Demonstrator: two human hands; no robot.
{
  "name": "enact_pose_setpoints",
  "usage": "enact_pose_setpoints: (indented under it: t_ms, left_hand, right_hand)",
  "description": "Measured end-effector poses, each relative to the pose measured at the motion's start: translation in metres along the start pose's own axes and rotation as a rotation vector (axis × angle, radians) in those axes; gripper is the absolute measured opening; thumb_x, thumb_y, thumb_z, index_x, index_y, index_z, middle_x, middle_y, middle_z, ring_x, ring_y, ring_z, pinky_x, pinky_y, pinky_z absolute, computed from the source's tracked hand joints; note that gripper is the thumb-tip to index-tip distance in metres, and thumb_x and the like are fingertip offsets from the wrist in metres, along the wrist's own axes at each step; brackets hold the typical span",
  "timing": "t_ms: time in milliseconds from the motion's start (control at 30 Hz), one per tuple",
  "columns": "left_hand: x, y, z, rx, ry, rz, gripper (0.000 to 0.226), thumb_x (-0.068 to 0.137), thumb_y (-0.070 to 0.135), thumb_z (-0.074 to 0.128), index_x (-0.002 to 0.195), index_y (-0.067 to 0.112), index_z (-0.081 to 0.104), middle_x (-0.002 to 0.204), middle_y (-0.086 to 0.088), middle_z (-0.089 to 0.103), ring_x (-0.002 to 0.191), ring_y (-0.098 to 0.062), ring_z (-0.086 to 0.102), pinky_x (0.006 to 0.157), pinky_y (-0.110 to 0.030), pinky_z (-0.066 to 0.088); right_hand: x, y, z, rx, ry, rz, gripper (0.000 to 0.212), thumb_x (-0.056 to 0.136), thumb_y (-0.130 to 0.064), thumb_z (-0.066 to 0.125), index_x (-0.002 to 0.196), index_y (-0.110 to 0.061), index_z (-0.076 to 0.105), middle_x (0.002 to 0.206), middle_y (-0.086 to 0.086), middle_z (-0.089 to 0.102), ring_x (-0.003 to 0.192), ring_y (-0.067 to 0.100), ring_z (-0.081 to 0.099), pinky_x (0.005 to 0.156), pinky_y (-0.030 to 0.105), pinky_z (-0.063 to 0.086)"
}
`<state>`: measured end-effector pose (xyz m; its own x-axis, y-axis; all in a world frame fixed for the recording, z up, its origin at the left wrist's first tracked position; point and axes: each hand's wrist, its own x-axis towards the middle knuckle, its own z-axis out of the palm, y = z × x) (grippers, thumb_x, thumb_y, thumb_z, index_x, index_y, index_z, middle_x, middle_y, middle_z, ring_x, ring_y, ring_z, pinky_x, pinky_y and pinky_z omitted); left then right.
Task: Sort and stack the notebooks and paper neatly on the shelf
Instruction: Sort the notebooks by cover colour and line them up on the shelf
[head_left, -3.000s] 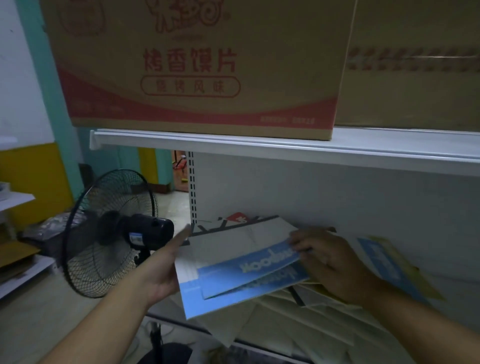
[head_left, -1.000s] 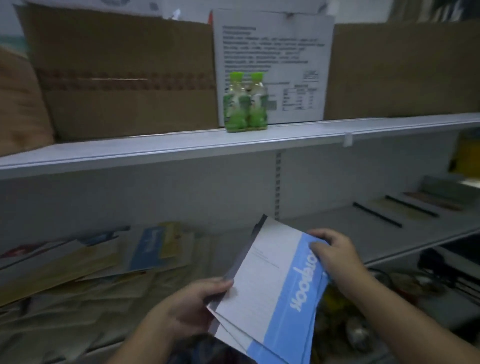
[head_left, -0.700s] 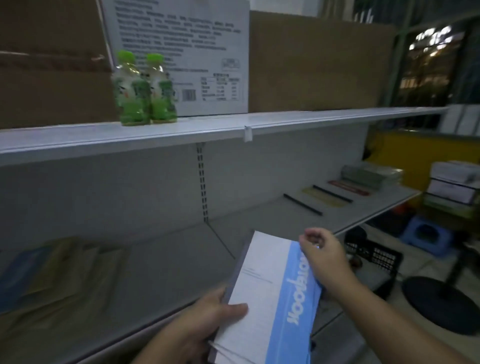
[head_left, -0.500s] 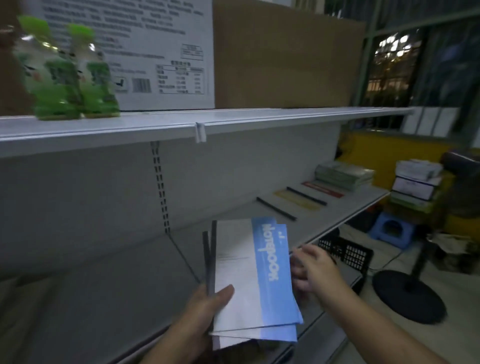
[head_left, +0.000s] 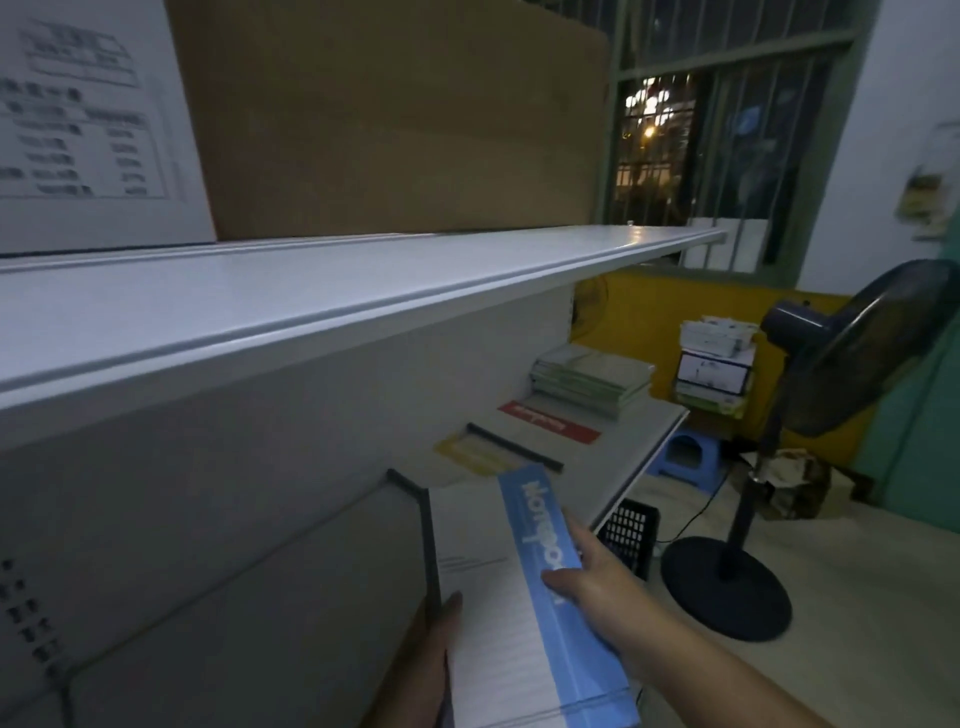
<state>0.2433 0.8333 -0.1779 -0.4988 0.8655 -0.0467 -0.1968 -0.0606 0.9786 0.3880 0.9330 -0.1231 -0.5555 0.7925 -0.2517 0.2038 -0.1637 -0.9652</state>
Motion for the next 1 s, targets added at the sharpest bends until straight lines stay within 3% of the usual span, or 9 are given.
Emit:
enact_pose_setpoints:
  t_ms: [100,200,300,400,567,667,800,900,1000]
  left_hand:
    - [0.025,-0.008,0.013,0.185,-0.015,0.054,0.042,0.096,0.009,0.049,0.135,-0.005,0.043,0.134,-0.019,0.048,0.125,-0.027,0.044,0.107,-0.032,0.029]
    - [0.061,-0.02,0.036,0.173,0.1,-0.009,0.041,0.098,0.007,0.044,0.136,-0.007,0.04,0.127,-0.023,0.053,0.101,-0.026,0.049,0.085,-0.019,0.033]
    - [0.097,-0.013,0.074,0.089,0.271,-0.084,0.043,0.097,0.007,0.047,0.138,0.0,0.038,0.085,-0.002,0.049,0.067,-0.01,0.042,0.043,-0.001,0.03]
    - [0.14,-0.007,0.105,0.149,0.302,-0.106,0.044,0.097,0.004,0.044,0.14,-0.003,0.035,0.102,-0.013,0.049,0.063,-0.003,0.034,0.039,-0.002,0.03]
    - [0.2,-0.009,0.163,0.099,0.299,-0.211,0.038,0.097,0.01,0.048,0.134,0.012,0.043,0.11,-0.009,0.062,0.084,-0.02,0.06,0.074,-0.021,0.049]
    - [0.23,-0.017,0.175,0.077,0.224,-0.255,0.063,0.08,-0.005,0.067,0.135,0.014,0.044,0.11,-0.009,0.065,0.088,-0.021,0.066,0.063,-0.027,0.057]
    - [0.251,-0.019,0.189,0.441,0.145,-0.332,0.132,0.051,0.022,0.087,0.15,0.038,0.001,0.152,-0.001,0.031,0.129,-0.024,0.045,0.089,-0.035,0.053]
    - [0.264,-0.019,0.202,0.837,0.142,-0.366,0.137,0.059,0.031,0.087,0.148,0.036,-0.017,0.159,-0.006,0.011,0.143,-0.028,0.02,0.11,-0.041,0.035]
    - [0.269,-0.019,0.217,1.005,0.173,-0.361,0.127,0.069,0.028,0.08,0.146,0.039,-0.02,0.158,-0.008,-0.018,0.147,-0.03,0.001,0.114,-0.042,0.027]
  right_hand:
    - [0.029,0.004,-0.024,-0.009,0.06,-0.022,0.063,0.091,0.003,0.049,0.133,-0.042,0.039,0.118,0.0,0.063,0.102,0.027,0.062,0.089,0.041,0.049]
    - [0.068,0.003,-0.051,0.007,0.055,-0.018,0.057,0.087,0.006,0.049,0.129,-0.033,0.044,0.108,-0.006,0.065,0.099,0.018,0.062,0.089,0.037,0.048]
    - [0.116,-0.004,-0.078,-0.062,0.061,0.0,0.045,0.086,0.002,0.051,0.126,-0.019,0.044,0.103,0.001,0.061,0.093,0.018,0.06,0.084,0.037,0.05]
    - [0.164,-0.021,-0.114,-0.287,-0.054,0.027,0.032,0.091,-0.005,0.047,0.121,-0.016,0.044,0.107,0.005,0.058,0.094,0.02,0.059,0.084,0.036,0.049]
    - [0.242,-0.048,-0.175,-0.578,-0.146,-0.023,0.029,0.095,-0.004,0.044,0.12,-0.02,0.048,0.116,0.0,0.053,0.1,0.018,0.051,0.09,0.036,0.045]
    - [0.281,-0.054,-0.192,-0.654,-0.148,-0.077,0.03,0.098,-0.008,0.042,0.126,-0.017,0.051,0.112,0.002,0.057,0.09,0.017,0.052,0.086,0.034,0.047]
    - [0.322,-0.044,-0.196,-0.664,-0.141,-0.154,0.016,0.097,-0.01,0.045,0.103,-0.017,0.057,0.094,0.002,0.057,0.08,0.019,0.055,0.074,0.037,0.046]
    - [0.344,-0.035,-0.195,-0.743,-0.089,-0.211,0.016,0.093,-0.007,0.048,0.103,-0.001,0.059,0.095,0.02,0.062,0.077,0.029,0.058,0.068,0.044,0.047]
    - [0.35,-0.034,-0.195,-0.813,-0.134,-0.225,0.011,0.092,-0.006,0.048,0.09,-0.008,0.058,0.07,0.006,0.05,0.057,0.015,0.043,0.057,0.028,0.031]
